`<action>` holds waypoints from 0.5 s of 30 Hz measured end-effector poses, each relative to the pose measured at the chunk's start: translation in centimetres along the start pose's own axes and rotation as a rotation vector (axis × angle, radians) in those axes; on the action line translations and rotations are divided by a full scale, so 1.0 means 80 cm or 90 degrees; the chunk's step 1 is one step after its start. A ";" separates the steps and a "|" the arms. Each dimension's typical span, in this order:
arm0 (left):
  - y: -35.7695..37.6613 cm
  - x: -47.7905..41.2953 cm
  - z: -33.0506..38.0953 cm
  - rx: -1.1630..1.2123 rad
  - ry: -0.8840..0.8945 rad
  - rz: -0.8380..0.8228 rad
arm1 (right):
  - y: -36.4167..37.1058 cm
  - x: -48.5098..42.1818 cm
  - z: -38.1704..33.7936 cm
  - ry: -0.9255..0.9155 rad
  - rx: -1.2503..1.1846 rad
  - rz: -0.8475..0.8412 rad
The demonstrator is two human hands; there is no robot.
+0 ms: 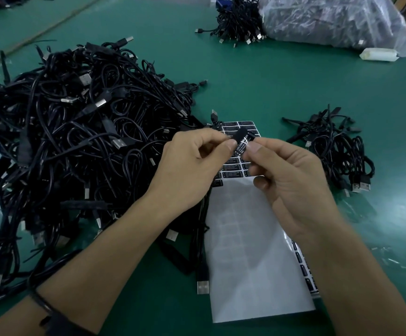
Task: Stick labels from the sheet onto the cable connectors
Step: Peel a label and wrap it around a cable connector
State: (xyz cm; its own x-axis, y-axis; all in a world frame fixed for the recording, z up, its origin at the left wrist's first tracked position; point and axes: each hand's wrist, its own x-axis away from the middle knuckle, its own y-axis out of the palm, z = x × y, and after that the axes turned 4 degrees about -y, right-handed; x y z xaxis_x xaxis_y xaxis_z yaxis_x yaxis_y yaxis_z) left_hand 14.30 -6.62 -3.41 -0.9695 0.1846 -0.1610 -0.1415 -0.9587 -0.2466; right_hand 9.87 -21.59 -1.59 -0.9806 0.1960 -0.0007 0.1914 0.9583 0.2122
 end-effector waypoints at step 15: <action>0.000 0.006 0.011 0.066 -0.046 -0.035 | 0.003 -0.002 0.006 -0.046 0.031 0.061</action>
State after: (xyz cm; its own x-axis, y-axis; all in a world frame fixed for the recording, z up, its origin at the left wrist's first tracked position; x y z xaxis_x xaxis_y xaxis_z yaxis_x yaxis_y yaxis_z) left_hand 13.66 -6.74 -2.65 -0.9710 0.2251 -0.0805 -0.2112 -0.9655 -0.1524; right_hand 10.14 -21.27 -2.01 -0.9528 0.2990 -0.0530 0.2868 0.9434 0.1666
